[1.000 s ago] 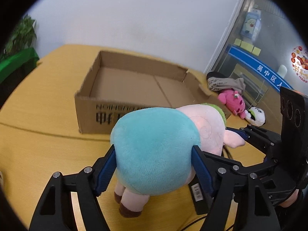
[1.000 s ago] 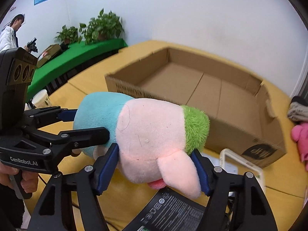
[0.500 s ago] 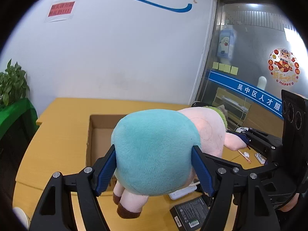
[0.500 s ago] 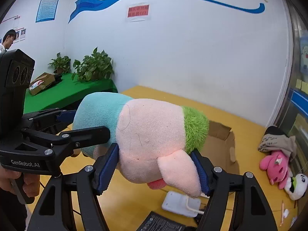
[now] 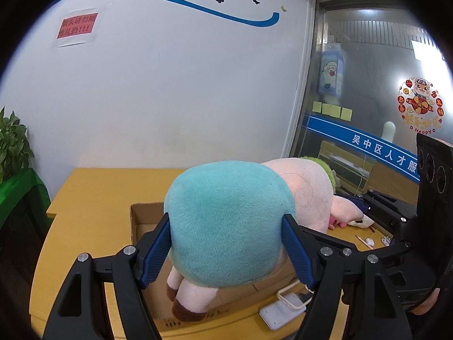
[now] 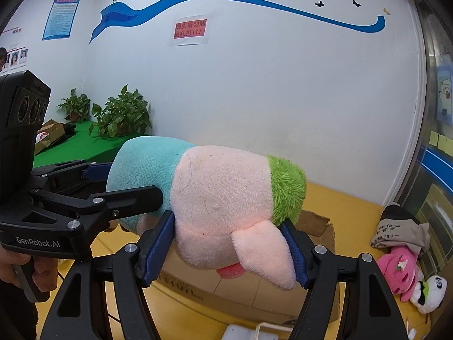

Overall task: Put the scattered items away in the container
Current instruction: 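Lift the pig plush with both grippers and carry it over the cardboard box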

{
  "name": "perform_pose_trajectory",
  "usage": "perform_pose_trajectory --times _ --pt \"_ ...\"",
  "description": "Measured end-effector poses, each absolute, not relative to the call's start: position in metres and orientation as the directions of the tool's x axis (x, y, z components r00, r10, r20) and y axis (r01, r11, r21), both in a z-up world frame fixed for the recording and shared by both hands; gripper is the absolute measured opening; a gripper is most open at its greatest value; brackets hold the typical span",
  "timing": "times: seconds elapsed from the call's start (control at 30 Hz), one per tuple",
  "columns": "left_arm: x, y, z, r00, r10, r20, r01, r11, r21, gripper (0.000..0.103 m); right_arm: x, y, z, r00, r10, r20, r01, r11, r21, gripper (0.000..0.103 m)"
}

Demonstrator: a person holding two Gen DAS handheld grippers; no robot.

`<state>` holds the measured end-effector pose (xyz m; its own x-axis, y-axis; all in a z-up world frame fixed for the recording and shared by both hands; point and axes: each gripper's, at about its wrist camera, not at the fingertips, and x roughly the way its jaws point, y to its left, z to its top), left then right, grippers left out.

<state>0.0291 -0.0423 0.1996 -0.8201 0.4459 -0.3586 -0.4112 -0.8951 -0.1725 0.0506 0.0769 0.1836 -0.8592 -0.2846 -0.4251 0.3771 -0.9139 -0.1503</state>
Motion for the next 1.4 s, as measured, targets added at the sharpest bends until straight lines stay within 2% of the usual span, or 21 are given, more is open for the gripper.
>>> perform_pose_trajectory --times 0.57,0.87,1.0,1.23,1.4 --pt "-0.057 -0.031 0.205 -0.827 0.43 -0.363 -0.431 -0.899 -0.082 0.074 -0.045 0.077 0.187 -0.88 -0.26 -0.398 0.338 -0.931 -0.14 0.076" --pt "-0.117 -0.042 0.192 -0.81 0.436 -0.392 -0.426 -0.897 -0.117 0.073 -0.112 0.068 0.178 -0.884 -0.236 -0.404 0.319 -0.936 -0.151 0.076" --pt "-0.144 -0.047 0.181 -0.8 0.421 -0.427 -0.411 -0.904 -0.119 0.073 -0.143 0.063 0.168 -0.871 -0.237 -0.429 0.325 -0.935 -0.145 0.076" --pt "-0.197 -0.054 0.141 -0.747 0.37 -0.552 -0.337 -0.927 -0.165 0.072 -0.204 0.052 0.128 -0.816 -0.246 -0.523 0.355 -0.928 -0.117 0.075" --pt "-0.232 -0.054 0.111 -0.697 0.326 -0.639 -0.295 -0.942 -0.159 0.071 -0.245 0.044 0.094 -0.755 -0.244 -0.608 0.373 -0.923 -0.094 0.067"
